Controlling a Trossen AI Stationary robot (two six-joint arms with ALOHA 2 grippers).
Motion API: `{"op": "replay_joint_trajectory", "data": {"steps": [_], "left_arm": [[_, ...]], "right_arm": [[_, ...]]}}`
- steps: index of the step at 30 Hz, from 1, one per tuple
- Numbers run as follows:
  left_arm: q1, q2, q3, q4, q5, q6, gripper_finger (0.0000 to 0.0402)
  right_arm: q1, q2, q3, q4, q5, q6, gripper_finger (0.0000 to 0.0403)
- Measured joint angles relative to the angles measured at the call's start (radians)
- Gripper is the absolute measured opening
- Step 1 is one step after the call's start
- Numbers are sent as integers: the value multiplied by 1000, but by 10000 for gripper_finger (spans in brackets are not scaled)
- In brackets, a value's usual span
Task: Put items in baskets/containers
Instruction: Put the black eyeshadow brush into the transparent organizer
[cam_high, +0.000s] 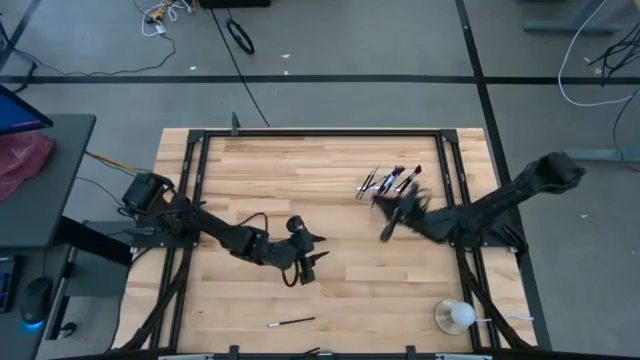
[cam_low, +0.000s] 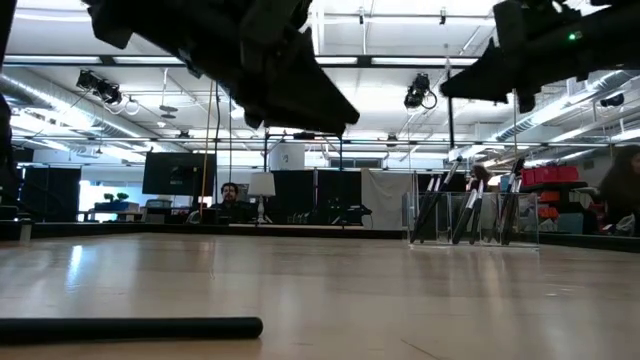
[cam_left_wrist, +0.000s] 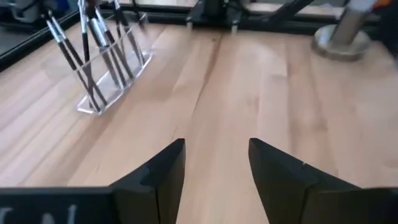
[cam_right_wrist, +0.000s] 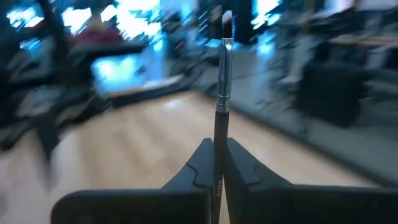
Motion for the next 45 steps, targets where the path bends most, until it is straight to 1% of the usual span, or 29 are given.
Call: {"op": "replay_joint_trajectory", "data": {"steps": [2, 5, 7, 10, 14, 19, 21, 25, 29, 38, 45], "left_arm": [[-10, 15, -1, 5, -32, -19, 183], [-20, 41, 0, 8, -84, -39, 178], [-21, 56, -1, 5, -110, -55, 177], [-19, 75, -1, 19, -136, -75, 177], [-17, 91, -1, 32, -136, -85, 177], [-16, 93, -1, 34, -136, -95, 177], [-16, 93, -1, 36, -136, -93, 177], [-16, 93, -1, 37, -136, -94, 177], [-17, 93, -1, 38, -135, -94, 177], [-16, 93, -1, 38, -135, -92, 177], [-16, 93, -1, 38, -135, -92, 177]], "right_arm": [[-25, -107, -40, 1, 45, -39, 8], [-92, -230, -84, 3, 48, -66, 8], [-146, -276, -119, 2, 47, -59, 8], [-238, -291, -178, 9, 21, 36, 8], [-345, -260, -238, 21, -25, 148, 8], [-406, -217, -256, 53, -99, 216, 8], [-413, -196, -255, 71, -123, 219, 8], [-414, -145, -255, 97, -126, 232, 9], [-414, -84, -255, 104, -126, 277, 9], [-414, 58, -255, 222, -126, 302, 10], [-414, 115, -255, 231, -151, 331, 15]]}}
